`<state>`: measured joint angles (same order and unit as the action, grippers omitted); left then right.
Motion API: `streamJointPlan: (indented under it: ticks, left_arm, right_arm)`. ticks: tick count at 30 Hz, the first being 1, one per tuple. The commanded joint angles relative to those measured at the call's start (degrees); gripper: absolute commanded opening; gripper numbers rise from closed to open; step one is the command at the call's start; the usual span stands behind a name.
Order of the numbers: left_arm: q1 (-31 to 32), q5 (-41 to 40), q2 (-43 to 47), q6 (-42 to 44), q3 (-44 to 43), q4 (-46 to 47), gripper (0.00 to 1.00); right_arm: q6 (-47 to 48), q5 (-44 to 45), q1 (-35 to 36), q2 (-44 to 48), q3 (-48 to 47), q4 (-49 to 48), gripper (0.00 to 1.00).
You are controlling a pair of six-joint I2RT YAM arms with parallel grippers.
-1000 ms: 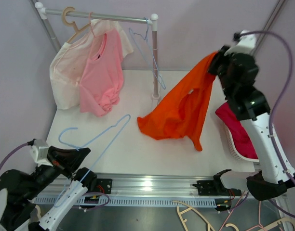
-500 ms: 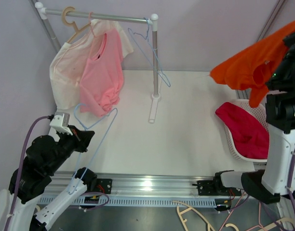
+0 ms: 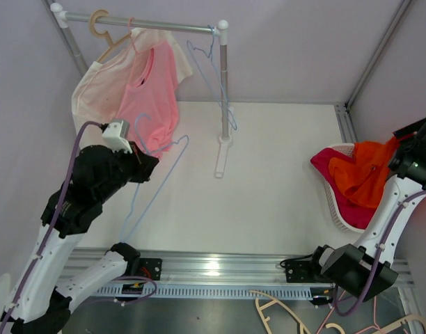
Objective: Remove the t-shirt from the hanger
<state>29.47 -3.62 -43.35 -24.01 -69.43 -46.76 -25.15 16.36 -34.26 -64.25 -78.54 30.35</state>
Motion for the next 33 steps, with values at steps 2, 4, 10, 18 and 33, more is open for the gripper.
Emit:
streamJointPlan:
  ticks: [2, 4, 10, 18, 33]
  left_arm:
    - [-3.19, 2.46, -5.85, 0.10, -7.38, 5.81, 0.01]
    - [-5.65, 3.00, -10.93, 0.45, -12.03, 6.15, 0.01]
    - [-6.45, -7.01, -21.75, 6.07, -21.44, 10.11, 0.01]
    - [-6.45, -7.89, -42.84, 10.29, -40.91, 12.68, 0.01]
    - [-6.45, -3.42, -65.97, 15.57, -70.13, 15.57, 0.01]
  right_arm:
    - [-8.07, -13.54, -1.60, -0.87, -0.29, 1.38, 0.99]
    - [-8.17, -17.40, -1.16, -0.88, -0.73, -0.54, 1.00]
    - [2.71, -16.94, 13.89, -2.80, -17.22, -1.46, 0.99]
    - [2.91, -17.77, 26.61, 6.84, -8.23, -3.97, 1.00]
    - [6.87, -19.17, 27.76, 11.78, -3.02, -2.22, 0.99]
